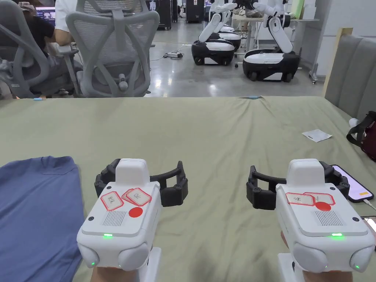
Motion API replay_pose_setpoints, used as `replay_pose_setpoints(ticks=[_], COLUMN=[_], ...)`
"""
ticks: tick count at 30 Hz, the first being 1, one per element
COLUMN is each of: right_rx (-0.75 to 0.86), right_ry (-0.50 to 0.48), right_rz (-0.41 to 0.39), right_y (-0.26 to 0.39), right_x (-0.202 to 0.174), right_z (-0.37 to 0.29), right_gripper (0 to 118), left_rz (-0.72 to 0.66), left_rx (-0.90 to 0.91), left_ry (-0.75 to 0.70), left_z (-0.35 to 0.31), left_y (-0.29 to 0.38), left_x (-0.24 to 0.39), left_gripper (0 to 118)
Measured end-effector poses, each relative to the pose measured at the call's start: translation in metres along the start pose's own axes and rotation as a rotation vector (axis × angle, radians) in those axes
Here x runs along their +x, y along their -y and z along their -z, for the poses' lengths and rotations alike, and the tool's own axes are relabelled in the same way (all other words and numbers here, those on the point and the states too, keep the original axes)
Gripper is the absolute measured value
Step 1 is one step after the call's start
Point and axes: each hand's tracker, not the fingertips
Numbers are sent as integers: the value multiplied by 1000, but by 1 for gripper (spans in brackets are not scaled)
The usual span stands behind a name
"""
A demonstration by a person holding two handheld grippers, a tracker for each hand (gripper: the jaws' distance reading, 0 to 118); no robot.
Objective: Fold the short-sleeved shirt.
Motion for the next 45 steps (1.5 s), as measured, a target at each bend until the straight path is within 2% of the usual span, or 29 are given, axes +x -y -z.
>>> replay_pose_setpoints(ticks=[7,8,9,10,11,12,13,16,20,24,27,35,38,42,45], right_rx=[1,-1,-3,-1,-2,-5,-4,-8,-5,-3,14,56,69,67,52], right_ry=[1,-7,-29,-44,-38,-16,32,5,29,-14,-107,-419,-490,-529,-541], right_rz=[0,4,16,30,29,22,-8,11,0,18,-2,-6,-4,-7,-11], right_y=[0,-1,-1,-1,-1,0,1,3,3,-2,-9,-26,-32,-34,-32], right_x=[-1,0,0,1,0,-3,-5,-1,-2,-22,-58,-193,-229,-251,-258], right_z=[-1,-2,-2,-3,-3,-2,-1,-2,-2,2,8,15,10,9,10], right_gripper=[118,110,92,62,15,1,1,1,1,1,1,1,1,1,2], left_rz=[-2,-2,-4,0,10,32,42,-8,-12,-10,-1,2,-3,12,45], left_rx=[1,3,8,11,18,25,22,4,13,25,23,2,-37,-83,-232], left_ry=[2,5,12,17,10,-25,-52,-34,-68,-113,-210,-534,-605,-592,-520], left_z=[-1,-2,-3,-4,-5,-3,-2,-3,-7,-15,-27,-106,-128,-133,-108], left_y=[-1,-1,-1,-1,-1,1,1,0,-2,-8,-14,-17,-14,-12,-17], left_x=[-2,-2,-2,-2,-1,0,1,-6,-12,-32,-65,-188,-216,-230,-235], left_gripper=[118,111,93,65,20,1,1,1,0,0,0,0,0,0,0])
